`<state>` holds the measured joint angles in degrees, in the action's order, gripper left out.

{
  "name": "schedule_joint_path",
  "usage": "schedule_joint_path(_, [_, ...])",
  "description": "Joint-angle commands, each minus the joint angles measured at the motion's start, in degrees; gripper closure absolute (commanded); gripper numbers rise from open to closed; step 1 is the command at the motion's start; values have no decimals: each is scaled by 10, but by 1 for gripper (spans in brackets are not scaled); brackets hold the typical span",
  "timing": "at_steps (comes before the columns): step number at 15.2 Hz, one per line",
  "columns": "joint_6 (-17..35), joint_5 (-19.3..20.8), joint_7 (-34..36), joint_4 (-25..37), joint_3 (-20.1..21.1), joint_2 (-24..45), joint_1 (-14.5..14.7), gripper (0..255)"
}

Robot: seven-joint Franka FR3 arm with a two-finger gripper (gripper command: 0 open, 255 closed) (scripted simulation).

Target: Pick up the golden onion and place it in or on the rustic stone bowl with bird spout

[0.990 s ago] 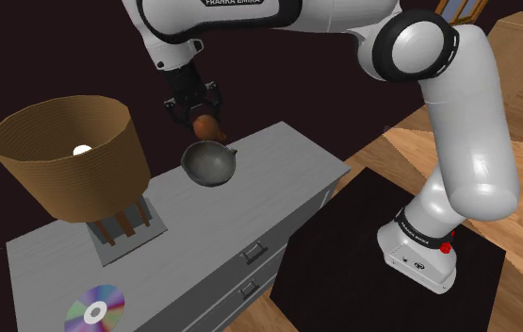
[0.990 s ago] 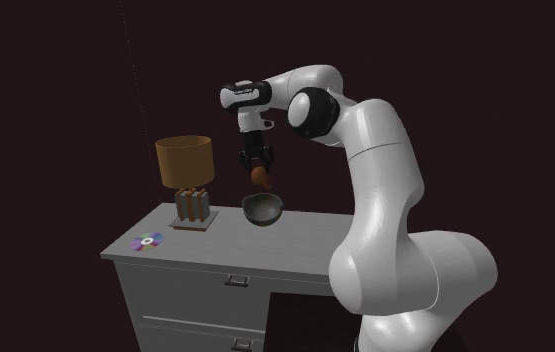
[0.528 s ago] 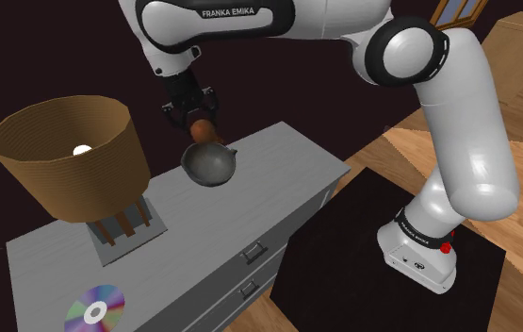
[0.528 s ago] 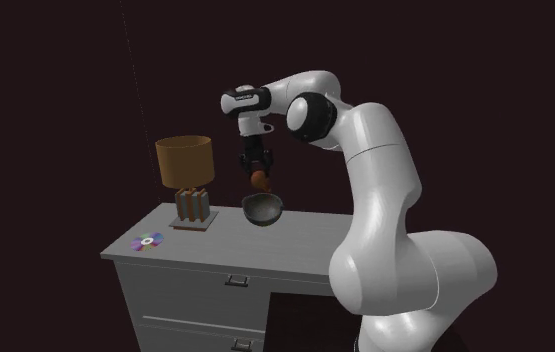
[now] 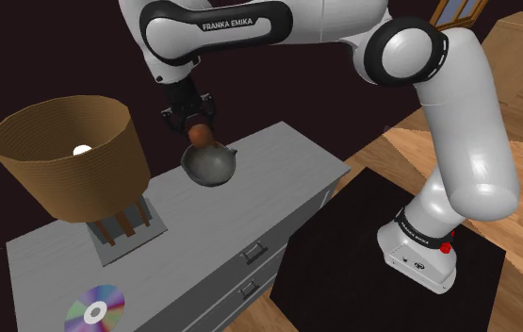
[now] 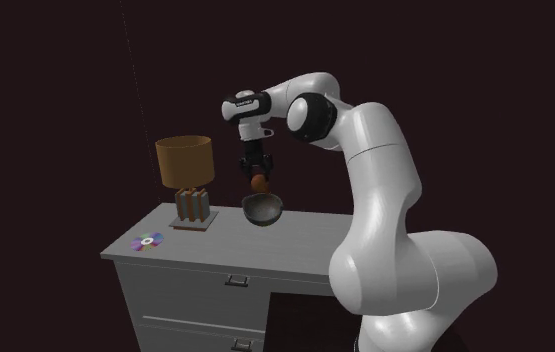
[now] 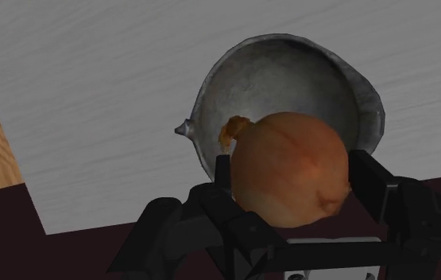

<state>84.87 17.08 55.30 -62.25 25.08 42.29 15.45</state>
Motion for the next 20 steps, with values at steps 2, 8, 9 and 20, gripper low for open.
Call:
schedule_joint_path(2, [9, -2, 1, -12, -6, 32, -1, 255])
schedule_joint_path(8, [10, -7, -1, -13, -14, 30, 3, 255])
schedule_joint_path(9, [10, -8, -1, -13, -15, 30, 4, 255])
schedule_joint_path(20, [-103, -6, -20, 170, -35, 90, 51, 0])
